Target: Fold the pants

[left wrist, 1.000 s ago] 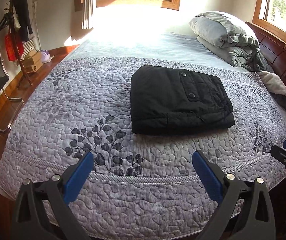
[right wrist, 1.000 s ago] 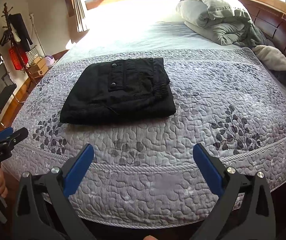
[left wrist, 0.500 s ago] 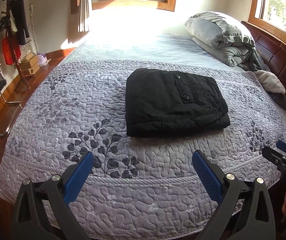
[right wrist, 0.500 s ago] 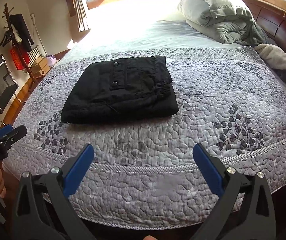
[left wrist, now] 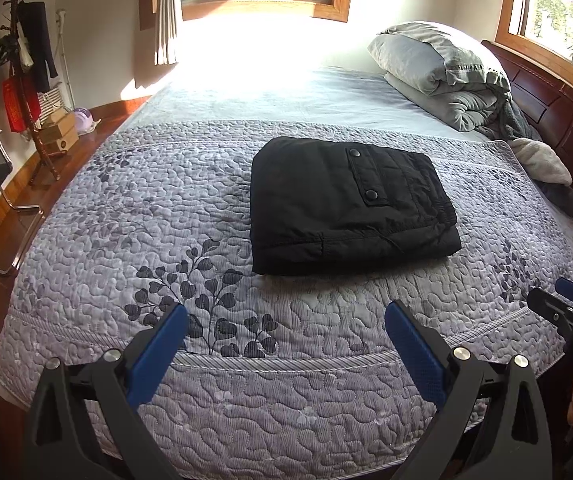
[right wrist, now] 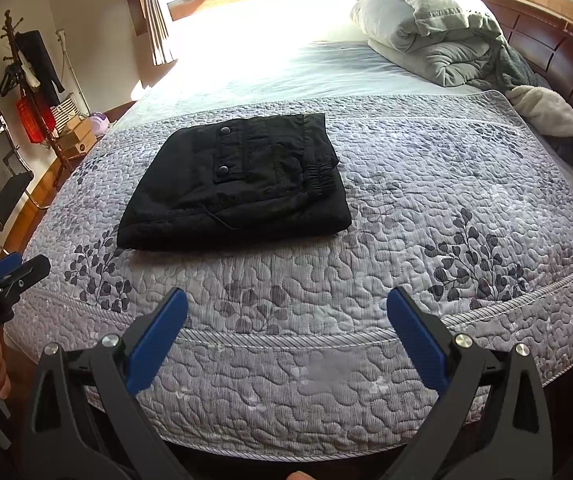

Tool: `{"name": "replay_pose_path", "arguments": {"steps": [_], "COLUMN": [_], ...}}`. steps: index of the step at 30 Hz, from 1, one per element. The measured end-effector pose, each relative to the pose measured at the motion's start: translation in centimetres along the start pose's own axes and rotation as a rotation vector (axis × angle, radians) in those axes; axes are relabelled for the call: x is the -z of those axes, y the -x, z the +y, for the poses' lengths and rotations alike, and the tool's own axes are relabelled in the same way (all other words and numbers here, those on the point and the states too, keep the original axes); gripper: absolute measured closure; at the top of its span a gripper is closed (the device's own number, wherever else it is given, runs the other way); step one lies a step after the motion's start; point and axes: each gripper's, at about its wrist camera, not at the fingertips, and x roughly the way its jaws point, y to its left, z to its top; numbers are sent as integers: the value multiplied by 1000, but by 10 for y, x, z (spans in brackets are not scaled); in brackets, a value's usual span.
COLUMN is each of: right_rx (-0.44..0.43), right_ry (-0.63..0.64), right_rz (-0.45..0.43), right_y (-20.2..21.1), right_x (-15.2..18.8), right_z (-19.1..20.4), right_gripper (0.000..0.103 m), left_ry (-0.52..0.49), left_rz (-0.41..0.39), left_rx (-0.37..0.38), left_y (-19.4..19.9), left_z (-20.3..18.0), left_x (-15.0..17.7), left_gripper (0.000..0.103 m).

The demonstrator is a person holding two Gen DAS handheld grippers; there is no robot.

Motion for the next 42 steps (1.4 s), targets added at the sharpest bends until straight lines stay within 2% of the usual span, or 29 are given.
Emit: {"name": "replay_pose_path", "arguments": {"steps": [42], "right_rx": [1], "right_ry": [-4], "right_rz": [16], "right_y": [-7], "right_x": [4], "right_z": [-2], "right_gripper": [4], "left_ry": [-6], "left_rz": [23], "left_rx": [-1], "left_y": [-7], "left_z": [2], "left_x": [3], "left_gripper": [4]}}
